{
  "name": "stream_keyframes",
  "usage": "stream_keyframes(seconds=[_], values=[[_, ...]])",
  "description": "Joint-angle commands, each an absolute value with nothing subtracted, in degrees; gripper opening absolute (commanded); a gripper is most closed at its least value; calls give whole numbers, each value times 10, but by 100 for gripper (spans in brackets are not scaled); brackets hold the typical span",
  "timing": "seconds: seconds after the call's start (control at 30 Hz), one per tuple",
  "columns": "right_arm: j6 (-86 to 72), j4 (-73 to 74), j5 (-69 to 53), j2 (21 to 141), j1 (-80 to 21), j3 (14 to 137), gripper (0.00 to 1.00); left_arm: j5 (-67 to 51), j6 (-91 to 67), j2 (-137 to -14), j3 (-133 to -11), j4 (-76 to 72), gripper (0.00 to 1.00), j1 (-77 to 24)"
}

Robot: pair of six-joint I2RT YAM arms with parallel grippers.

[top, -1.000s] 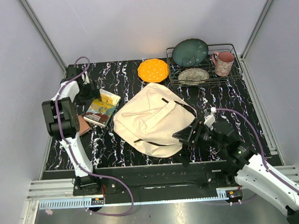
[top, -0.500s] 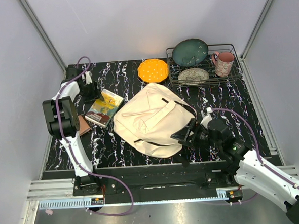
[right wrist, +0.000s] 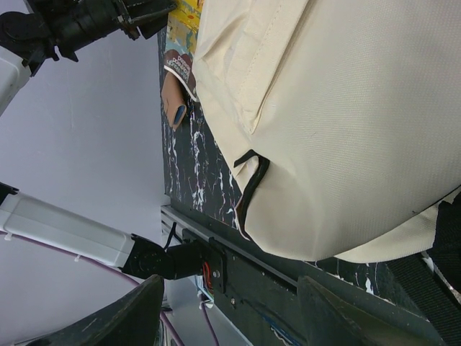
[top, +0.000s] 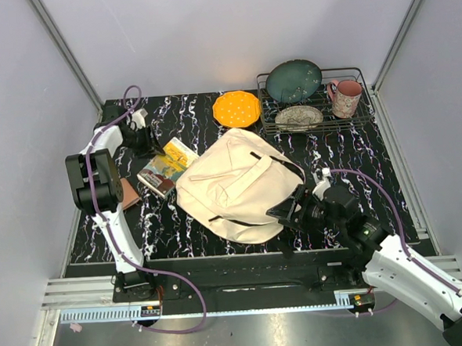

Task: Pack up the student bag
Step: Pick up the book from the center of the board.

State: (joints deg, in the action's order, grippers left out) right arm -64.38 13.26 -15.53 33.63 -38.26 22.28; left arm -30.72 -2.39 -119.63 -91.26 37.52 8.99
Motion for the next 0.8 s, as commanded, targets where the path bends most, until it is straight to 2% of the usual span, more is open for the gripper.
stream_keyframes(seconds=[0.0,0.1,0.23,0.3,0.43,0.53,0.57,0.77], values=[[-651,138,-142,327,-386,227,79,-373,-4,-1184,-928,417,44,71],[-651,141,-142,328,-386,228,79,-394,11,-1200,-937,436,50,62],[-650,148,-139,323,-386,231,79,-373,25,-1209,-943,453,47,44],[-651,150,-139,323,-386,231,79,-365,30,-1211,-943,455,40,33],[-651,156,-136,317,-386,231,79,-352,27,-1219,-951,462,13,27],[-652,163,-132,314,-386,231,79,-354,26,-1218,-954,463,8,26],[-653,165,-132,314,-386,230,79,-355,24,-1216,-954,463,0,26],[-649,174,-129,311,-385,237,79,-327,-33,-1169,-946,427,0,27]])
